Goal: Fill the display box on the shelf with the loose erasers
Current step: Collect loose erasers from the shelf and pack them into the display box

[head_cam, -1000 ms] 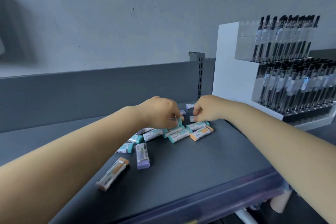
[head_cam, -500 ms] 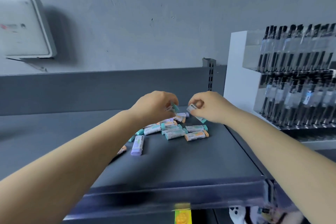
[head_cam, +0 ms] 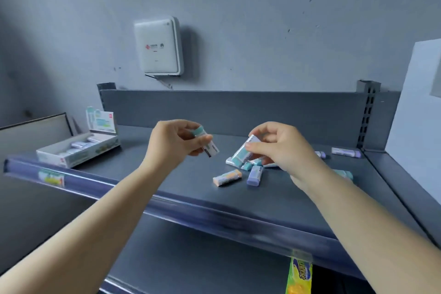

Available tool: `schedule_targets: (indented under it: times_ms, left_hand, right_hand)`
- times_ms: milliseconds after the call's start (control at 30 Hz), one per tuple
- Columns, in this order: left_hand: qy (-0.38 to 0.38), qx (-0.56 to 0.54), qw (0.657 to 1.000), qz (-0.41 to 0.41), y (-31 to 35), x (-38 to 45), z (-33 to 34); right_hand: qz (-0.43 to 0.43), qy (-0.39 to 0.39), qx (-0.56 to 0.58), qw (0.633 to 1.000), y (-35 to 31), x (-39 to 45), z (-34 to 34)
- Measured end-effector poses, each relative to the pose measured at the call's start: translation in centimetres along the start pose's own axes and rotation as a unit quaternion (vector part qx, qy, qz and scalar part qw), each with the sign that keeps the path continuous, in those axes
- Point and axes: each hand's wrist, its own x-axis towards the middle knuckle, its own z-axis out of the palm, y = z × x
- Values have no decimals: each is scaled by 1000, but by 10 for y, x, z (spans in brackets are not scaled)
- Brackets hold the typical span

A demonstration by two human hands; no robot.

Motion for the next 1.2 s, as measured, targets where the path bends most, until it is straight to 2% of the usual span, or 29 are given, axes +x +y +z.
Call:
schedule_targets:
  times_ms: [200, 433, 667, 833, 1000, 1200]
  left_hand:
    - [44, -40, 997, -41, -21, -4, -68]
    - [58, -65, 992, -95, -56, 3, -159]
    - [60, -66, 990, -111, -100, 22, -251]
    - [25, -87, 988, -127, -128, 38, -299]
    - [5, -85, 988, -131, -155, 59, -324]
    - [-16, -107, 986, -129, -186, 95, -328]
  right_hand:
    - [18, -41, 80, 996, -7, 15, 71]
    - [34, -48, 161, 985, -19, 37, 164]
    - [35, -48, 154, 986, -38, 61, 262]
    - [20, -16, 152, 988, -46, 80, 316]
    - [17, 33, 114, 993, -46, 103, 339]
    - [22, 51, 48, 997, -42, 134, 361]
